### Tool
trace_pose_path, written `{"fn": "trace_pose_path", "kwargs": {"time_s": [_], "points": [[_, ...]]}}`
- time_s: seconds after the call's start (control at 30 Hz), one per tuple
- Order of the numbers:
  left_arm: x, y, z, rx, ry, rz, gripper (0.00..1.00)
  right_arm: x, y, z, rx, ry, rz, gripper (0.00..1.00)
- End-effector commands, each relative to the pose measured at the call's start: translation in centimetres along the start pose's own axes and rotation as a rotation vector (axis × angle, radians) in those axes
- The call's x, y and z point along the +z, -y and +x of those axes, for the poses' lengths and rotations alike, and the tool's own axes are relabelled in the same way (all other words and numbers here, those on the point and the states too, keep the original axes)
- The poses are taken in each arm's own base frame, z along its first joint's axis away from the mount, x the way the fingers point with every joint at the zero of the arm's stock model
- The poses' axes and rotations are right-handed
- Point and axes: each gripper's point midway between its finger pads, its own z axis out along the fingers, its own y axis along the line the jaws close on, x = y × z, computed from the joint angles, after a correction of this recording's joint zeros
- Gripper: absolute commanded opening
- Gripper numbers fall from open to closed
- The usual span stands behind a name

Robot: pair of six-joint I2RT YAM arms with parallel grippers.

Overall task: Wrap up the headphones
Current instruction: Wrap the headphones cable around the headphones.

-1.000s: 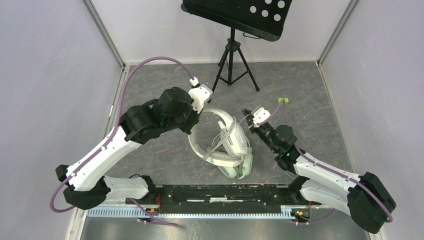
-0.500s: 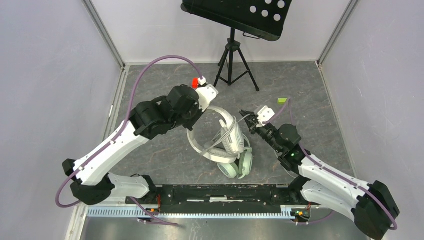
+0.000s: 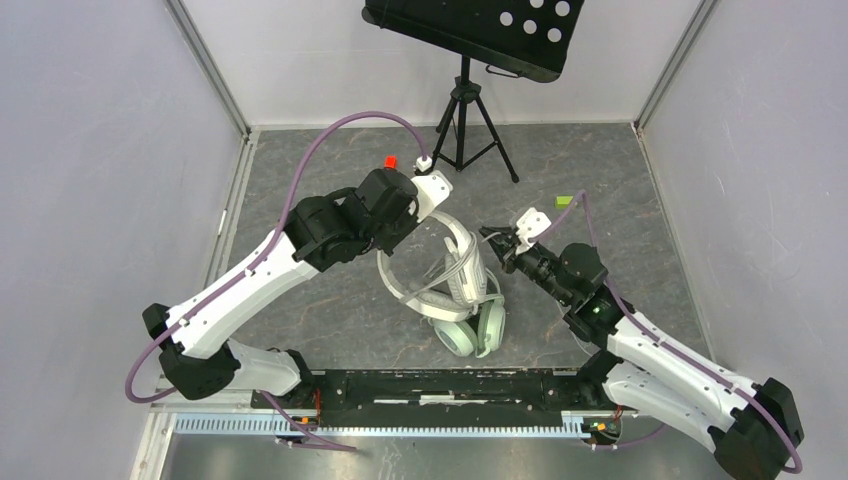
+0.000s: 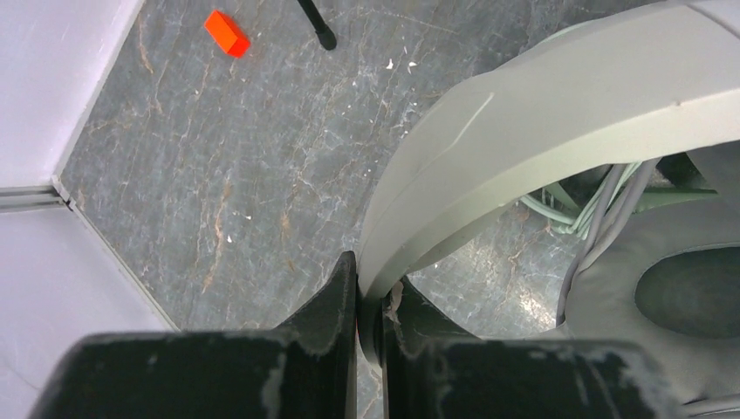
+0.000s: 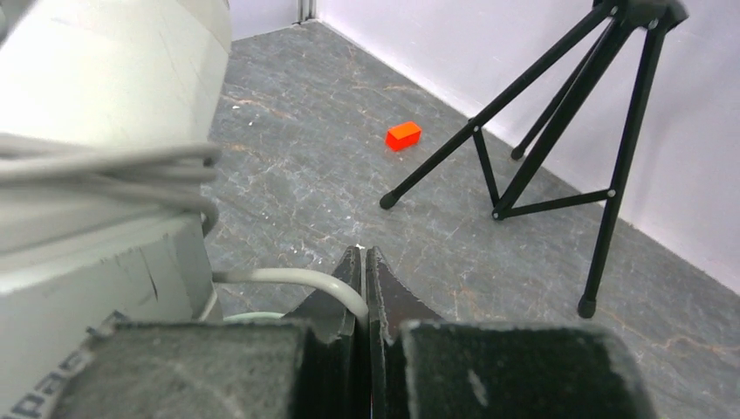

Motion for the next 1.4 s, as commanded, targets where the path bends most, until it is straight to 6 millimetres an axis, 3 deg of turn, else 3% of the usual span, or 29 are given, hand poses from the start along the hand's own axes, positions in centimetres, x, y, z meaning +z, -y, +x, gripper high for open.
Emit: {"fn": "trace_pose_path", "kwargs": {"time_s": [0.0, 0.07, 0.17, 0.53, 0.7, 0.9, 1.13, 1.37], "points": [[-0.7, -0.6, 0.6, 0.123, -0.032, 0.0, 0.02, 0.4, 2.9, -7.2, -0.059, 0.167, 0.106, 0.04], [-0.8, -0.3, 0.6, 0.128, -0.026, 0.016, 0.02, 0.4, 4.0, -7.1, -0.086, 0.164, 0.167, 0.1], [-0.7, 0.0, 0.7, 0.134, -0.03, 0.023, 0.02, 0.5, 5.3, -6.5, -0.12, 0.138, 0.23, 0.11], [-0.8, 0.1, 1.0, 0.14, -0.033, 0.032, 0.02, 0.2, 7.0, -5.5, -0.176, 0.143, 0.335, 0.19], [-0.6, 0.1, 1.3, 0.141, -0.05, 0.024, 0.02, 0.2, 7.0, -5.8, -0.186, 0.147, 0.331, 0.17], [-0.5, -1.0, 1.2, 0.121, -0.065, -0.047, 0.02, 0.2, 5.8, -6.7, -0.17, 0.155, 0.258, 0.01], [0.1, -2.2, 1.7, 0.132, -0.12, -0.135, 0.02, 0.7, 2.4, -7.9, -0.099, 0.114, 0.053, 0.0], [0.4, -3.0, 1.9, 0.128, -0.148, -0.196, 0.02, 1.3, 0.3, -8.8, 0.02, 0.036, -0.073, 0.0]]}}
